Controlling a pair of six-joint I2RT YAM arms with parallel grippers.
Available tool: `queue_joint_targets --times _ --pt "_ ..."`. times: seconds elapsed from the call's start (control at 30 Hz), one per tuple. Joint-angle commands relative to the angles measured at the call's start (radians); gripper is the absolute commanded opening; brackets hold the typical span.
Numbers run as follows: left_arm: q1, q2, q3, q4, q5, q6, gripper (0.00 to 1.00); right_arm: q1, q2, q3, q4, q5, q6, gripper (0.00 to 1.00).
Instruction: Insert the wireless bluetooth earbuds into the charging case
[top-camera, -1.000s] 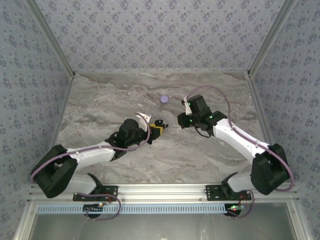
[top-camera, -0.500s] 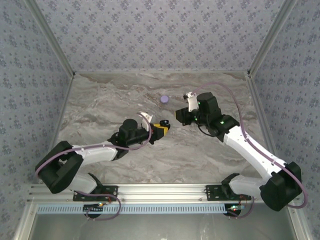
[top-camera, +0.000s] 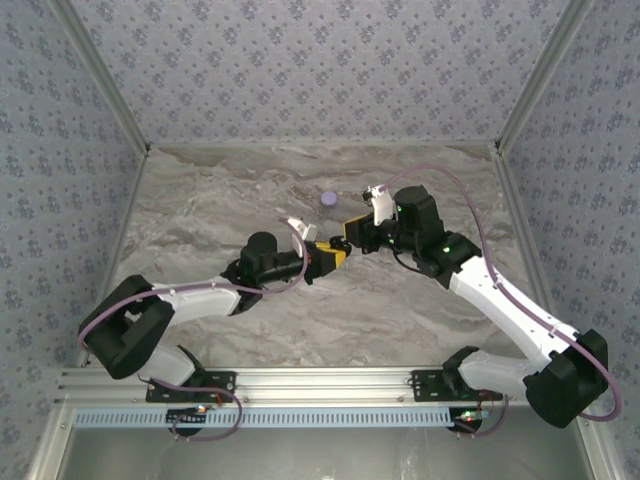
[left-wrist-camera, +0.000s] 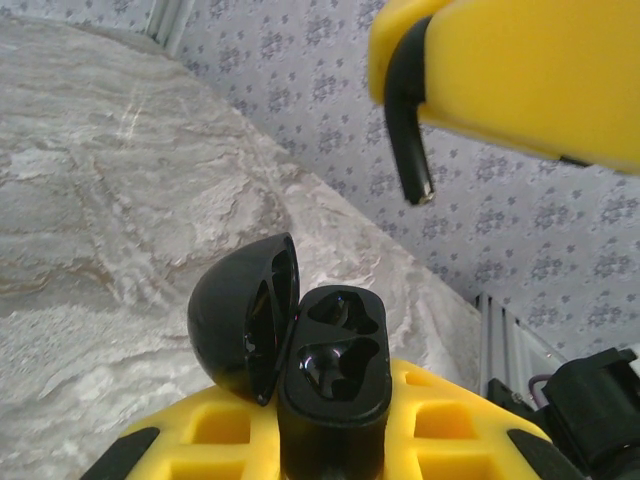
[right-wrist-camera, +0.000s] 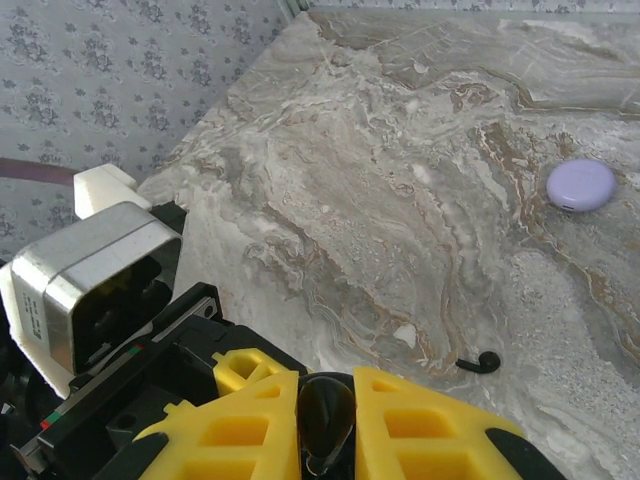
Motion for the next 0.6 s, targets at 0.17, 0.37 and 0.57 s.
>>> queue_joint_targets --times 0.17,0.37,0.57 --pt "-0.003 -0.004 0.039 0.056 0.042 -0.023 0.04 0.019 -0.025 -0.002 0.013 -0.031 -0.032 0.18" --pt "-0.003 -0.015 0.051 0.039 0.041 -0.024 0.05 0.026 -0.025 -0.004 0.014 -0.033 -0.038 0.18" --pt "-0.004 -0.027 0.062 0.017 0.037 -0.021 0.05 0.031 -0.024 -0.006 0.011 -0.034 -0.045 0.18"
